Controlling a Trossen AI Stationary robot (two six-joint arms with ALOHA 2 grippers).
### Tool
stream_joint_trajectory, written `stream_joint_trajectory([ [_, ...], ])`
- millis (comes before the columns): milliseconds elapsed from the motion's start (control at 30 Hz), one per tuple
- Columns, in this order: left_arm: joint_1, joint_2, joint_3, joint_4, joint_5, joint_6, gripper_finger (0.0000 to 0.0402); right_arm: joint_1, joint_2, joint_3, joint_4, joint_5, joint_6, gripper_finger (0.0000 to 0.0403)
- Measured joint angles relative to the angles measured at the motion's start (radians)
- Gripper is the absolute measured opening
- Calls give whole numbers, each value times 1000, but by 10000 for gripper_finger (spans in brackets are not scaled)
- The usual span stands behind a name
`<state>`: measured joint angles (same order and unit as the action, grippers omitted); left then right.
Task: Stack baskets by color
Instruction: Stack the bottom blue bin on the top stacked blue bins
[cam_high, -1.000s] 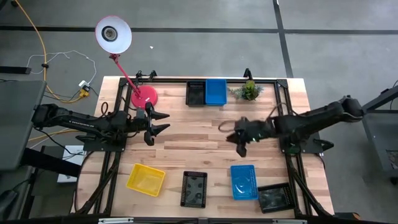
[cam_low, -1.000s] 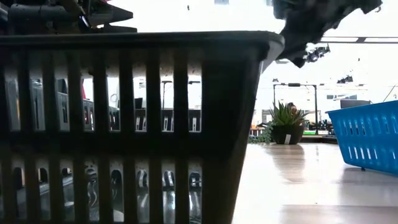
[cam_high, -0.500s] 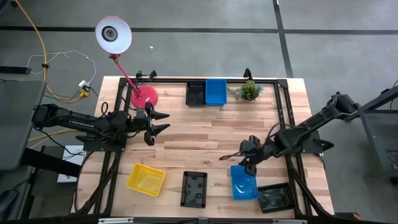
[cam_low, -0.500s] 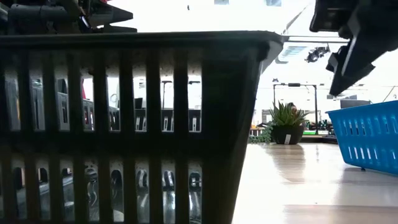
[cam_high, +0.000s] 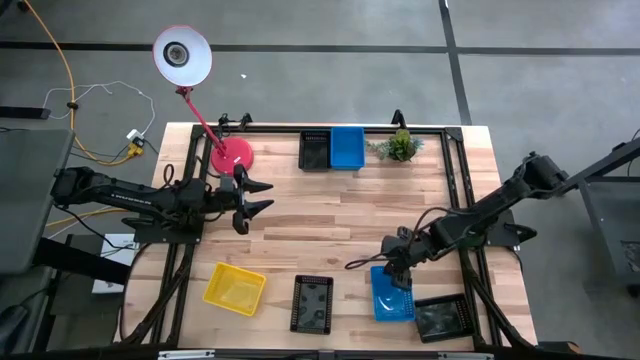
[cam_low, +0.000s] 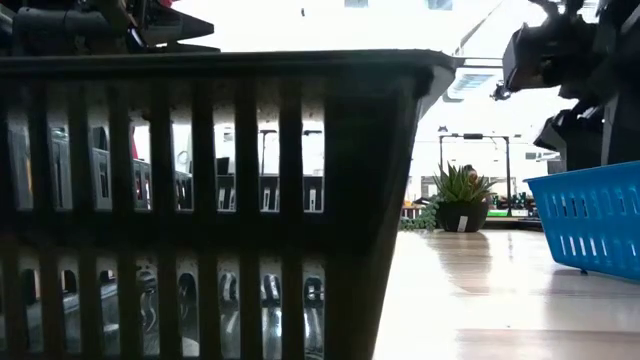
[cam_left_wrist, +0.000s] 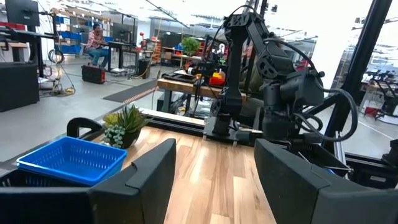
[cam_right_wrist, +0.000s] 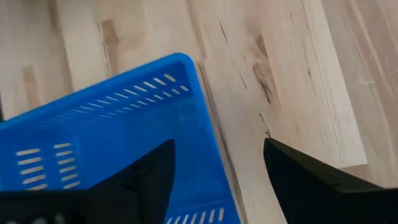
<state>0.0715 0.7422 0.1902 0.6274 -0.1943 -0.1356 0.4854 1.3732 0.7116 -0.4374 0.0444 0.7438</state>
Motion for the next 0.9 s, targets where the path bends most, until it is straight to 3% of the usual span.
stream_joint_trajectory([
  [433,0,0,0,-18,0,0,207,0,97,0,0,-32,-82,215],
  [567,0,0,0,-21,0,12,207,-8,100,0,4,-36,-82,154],
  [733,0,0,0,-21,-1,16,207,-33,58,33,-23,-61,-132,20],
  [900,0,0,0,-21,-2,16,207,-78,14,167,-87,61,-285,11],
])
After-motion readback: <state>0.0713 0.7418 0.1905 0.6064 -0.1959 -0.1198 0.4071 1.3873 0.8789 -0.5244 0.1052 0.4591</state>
